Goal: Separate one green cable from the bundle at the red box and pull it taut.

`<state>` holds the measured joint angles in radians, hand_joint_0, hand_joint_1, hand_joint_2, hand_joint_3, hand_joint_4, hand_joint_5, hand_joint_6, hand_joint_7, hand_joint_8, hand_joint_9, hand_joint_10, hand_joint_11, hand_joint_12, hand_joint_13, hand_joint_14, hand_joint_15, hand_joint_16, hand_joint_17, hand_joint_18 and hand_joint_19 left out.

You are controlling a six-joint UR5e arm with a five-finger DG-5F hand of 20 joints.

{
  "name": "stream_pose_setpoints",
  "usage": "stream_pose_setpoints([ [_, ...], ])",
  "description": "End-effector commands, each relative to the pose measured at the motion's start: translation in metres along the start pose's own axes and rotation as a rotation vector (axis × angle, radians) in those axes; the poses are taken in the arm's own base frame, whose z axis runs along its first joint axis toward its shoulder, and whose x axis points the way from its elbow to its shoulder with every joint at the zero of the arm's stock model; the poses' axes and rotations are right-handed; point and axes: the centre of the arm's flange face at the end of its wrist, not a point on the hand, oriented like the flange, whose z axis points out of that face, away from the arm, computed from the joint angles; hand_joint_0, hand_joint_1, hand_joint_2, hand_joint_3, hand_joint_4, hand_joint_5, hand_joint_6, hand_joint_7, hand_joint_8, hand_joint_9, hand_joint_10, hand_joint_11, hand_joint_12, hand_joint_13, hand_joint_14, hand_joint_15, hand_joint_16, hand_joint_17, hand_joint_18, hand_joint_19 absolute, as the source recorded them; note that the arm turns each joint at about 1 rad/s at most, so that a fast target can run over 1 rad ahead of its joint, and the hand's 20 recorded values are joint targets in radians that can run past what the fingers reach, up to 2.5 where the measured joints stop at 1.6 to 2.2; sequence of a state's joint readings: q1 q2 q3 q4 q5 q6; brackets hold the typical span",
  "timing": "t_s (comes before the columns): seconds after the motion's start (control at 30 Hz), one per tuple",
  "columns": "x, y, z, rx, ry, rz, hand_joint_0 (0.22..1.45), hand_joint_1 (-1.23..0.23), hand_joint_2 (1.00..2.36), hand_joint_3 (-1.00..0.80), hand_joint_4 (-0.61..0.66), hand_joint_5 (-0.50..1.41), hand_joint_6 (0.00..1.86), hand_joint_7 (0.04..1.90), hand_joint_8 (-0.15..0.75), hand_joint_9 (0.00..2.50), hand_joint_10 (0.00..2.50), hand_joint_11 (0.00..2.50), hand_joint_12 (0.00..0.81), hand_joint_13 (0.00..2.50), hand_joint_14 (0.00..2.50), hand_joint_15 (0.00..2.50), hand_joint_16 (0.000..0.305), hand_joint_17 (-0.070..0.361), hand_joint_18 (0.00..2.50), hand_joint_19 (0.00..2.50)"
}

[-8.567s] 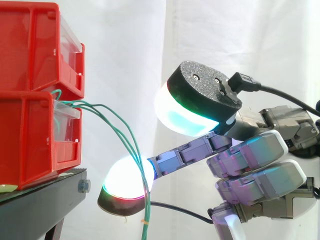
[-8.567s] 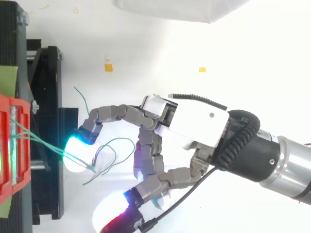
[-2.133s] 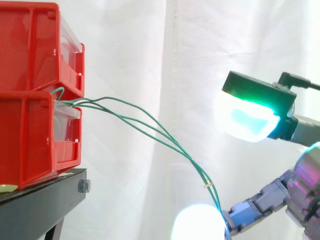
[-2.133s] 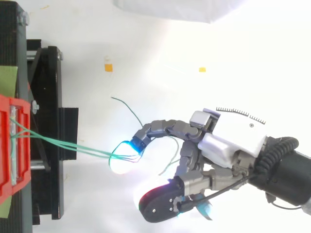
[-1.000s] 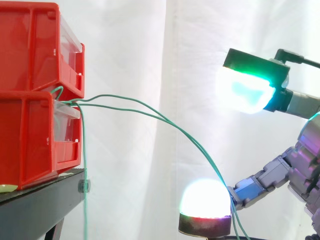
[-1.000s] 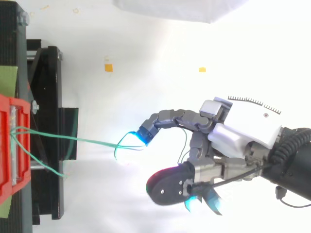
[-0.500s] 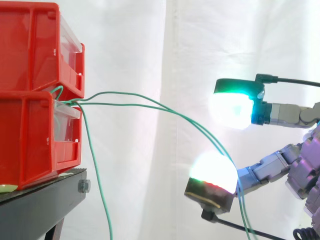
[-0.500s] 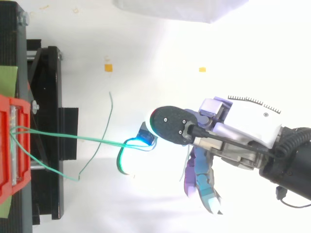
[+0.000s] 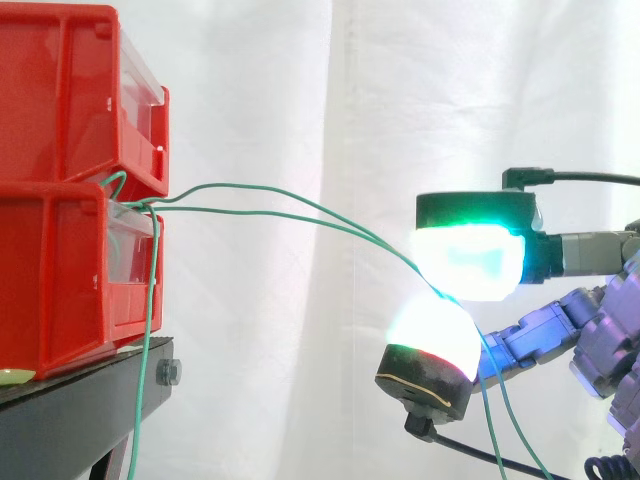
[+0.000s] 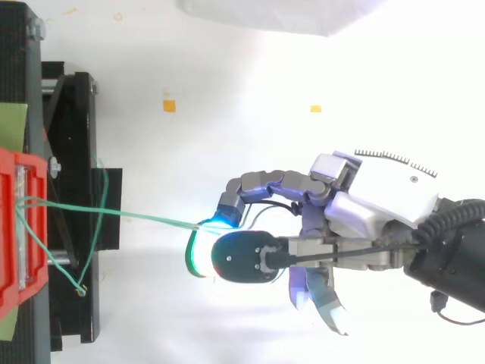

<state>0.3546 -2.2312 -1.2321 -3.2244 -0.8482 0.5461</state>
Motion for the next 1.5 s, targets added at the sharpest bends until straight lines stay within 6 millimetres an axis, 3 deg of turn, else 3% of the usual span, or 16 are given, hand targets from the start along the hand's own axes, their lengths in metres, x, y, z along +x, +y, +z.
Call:
stream_pose_setpoints([
  [0.0,0.0,0.001,0.0,-0.001,0.0,0.001,0.75,-0.71,1.02,-0.31,0.09,0.14,0.5,1.22,0.208,2.26,0.02,0.47,0.511,2.06,0.02,0.59,0.072,0.162,2.5,0.45],
  [0.17,-0.002,0.002,0.001,-0.002,-0.004,0.0,0.71,-0.82,1.02,-0.2,0.1,0.15,0.5,1.25,0.221,2.26,0.02,0.45,0.499,2.06,0.02,0.58,0.073,0.163,2.5,0.44],
  [0.23,-0.002,0.001,0.001,-0.002,-0.006,-0.002,0.63,-0.82,1.01,-0.41,0.12,0.14,0.5,1.27,0.22,2.26,0.02,0.44,0.494,2.06,0.02,0.57,0.073,0.165,2.5,0.45],
  [0.27,-0.002,0.002,0.001,-0.003,-0.005,-0.001,0.55,-0.75,1.0,-0.5,0.13,0.15,0.5,1.27,0.225,2.27,0.02,0.43,0.501,2.07,0.02,0.57,0.075,0.169,2.5,0.44],
  [0.3,-0.003,0.0,0.001,-0.002,-0.008,-0.005,0.46,-0.54,1.0,-0.5,0.14,0.15,0.5,1.27,0.229,2.31,0.01,0.38,0.517,2.11,0.02,0.54,0.079,0.177,2.5,0.36],
  [0.33,-0.002,0.002,0.001,-0.004,-0.006,-0.004,0.43,-0.45,1.0,-0.5,0.15,0.15,0.5,1.26,0.235,2.32,0.01,0.37,0.522,2.12,0.02,0.52,0.081,0.182,2.5,0.33],
  [0.4,-0.002,0.001,0.001,-0.002,-0.008,-0.01,0.4,-0.24,1.0,-0.5,0.12,0.15,0.5,1.27,0.214,2.34,0.01,0.33,0.518,2.13,0.02,0.51,0.081,0.182,2.5,0.31],
  [0.5,-0.002,0.002,0.001,-0.005,-0.009,-0.024,0.43,-0.08,1.0,-0.5,0.1,0.15,0.5,1.29,0.168,2.32,0.02,0.38,0.505,2.1,0.02,0.53,0.078,0.176,2.5,0.35],
  [0.63,-0.006,0.004,0.0,-0.026,-0.049,-0.067,0.55,-0.22,1.0,-0.5,0.08,0.15,0.5,1.28,0.111,2.33,0.02,0.47,0.488,2.1,0.02,0.55,0.074,0.166,2.5,0.42],
  [0.73,-0.012,0.006,0.0,-0.054,-0.107,-0.1,0.68,-0.47,1.0,-0.5,0.07,0.15,0.5,1.26,0.1,2.35,0.02,0.52,0.478,2.09,0.02,0.57,0.071,0.16,2.5,0.45],
  [0.9,-0.017,0.01,-0.001,-0.081,-0.16,-0.142,0.75,-0.62,1.01,-0.41,0.06,0.15,0.5,1.25,0.106,2.36,0.02,0.56,0.471,2.09,0.02,0.58,0.069,0.156,2.5,0.45],
  [1.23,-0.022,0.038,-0.01,-0.095,-0.314,-0.339,0.73,-0.78,1.02,-0.15,0.02,0.15,0.5,1.25,0.167,2.36,0.02,0.57,0.453,2.09,0.02,0.58,0.07,0.157,2.5,0.46],
  [1.47,-0.023,0.04,-0.013,-0.086,-0.33,-0.361,0.69,-0.9,1.02,-0.17,0.08,0.15,0.5,1.29,0.194,2.37,0.02,0.53,0.458,2.1,0.02,0.56,0.072,0.161,2.5,0.43],
])
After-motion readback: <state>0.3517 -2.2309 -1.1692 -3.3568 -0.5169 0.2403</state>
